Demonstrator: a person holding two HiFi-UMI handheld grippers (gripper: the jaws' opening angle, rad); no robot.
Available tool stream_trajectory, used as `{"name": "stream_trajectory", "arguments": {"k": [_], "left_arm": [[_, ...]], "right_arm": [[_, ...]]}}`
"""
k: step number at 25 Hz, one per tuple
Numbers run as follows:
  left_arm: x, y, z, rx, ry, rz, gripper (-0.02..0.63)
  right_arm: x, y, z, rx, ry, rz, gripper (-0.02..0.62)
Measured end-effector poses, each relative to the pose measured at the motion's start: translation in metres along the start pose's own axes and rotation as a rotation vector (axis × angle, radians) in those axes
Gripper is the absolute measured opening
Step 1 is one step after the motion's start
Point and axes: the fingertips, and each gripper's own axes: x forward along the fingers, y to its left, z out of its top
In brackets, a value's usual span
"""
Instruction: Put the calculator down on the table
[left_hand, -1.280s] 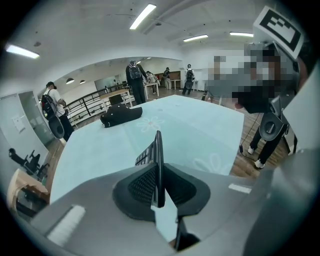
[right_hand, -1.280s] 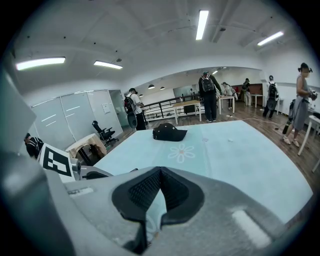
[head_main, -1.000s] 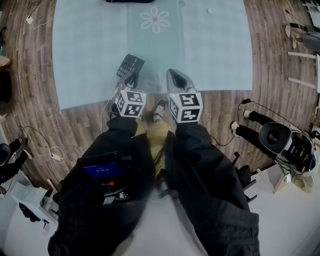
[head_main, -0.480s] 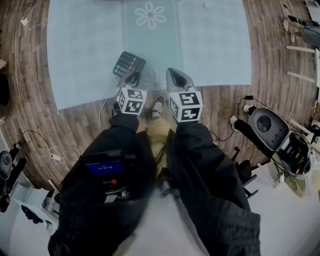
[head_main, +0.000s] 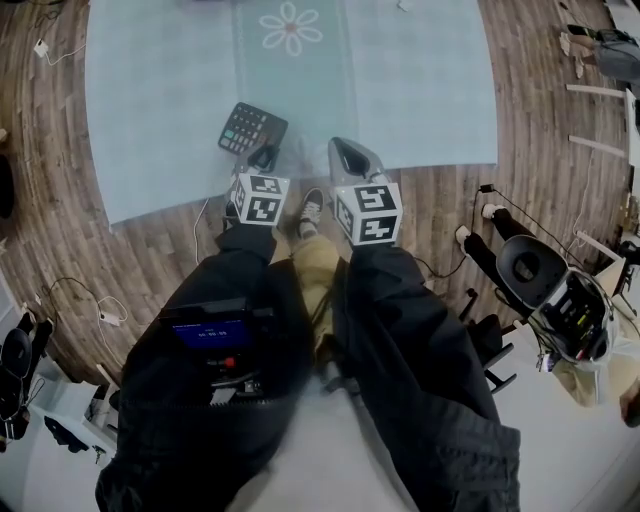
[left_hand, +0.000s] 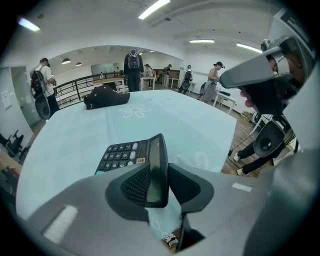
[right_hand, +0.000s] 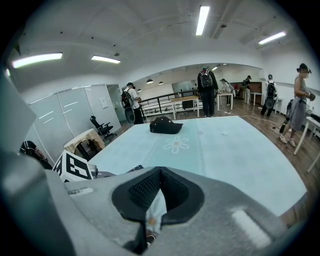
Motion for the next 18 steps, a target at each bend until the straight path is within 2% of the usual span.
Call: {"name": "stream_trajectory", "arguments": {"k": [18], "left_arm": [[0.015,-0.007,-0.004,-0.032,0.036,-0.009,0.117]], "right_arm": [[-0.02,-0.019,-0.003,0.008,-0.008,-0.026,0.0]]}}
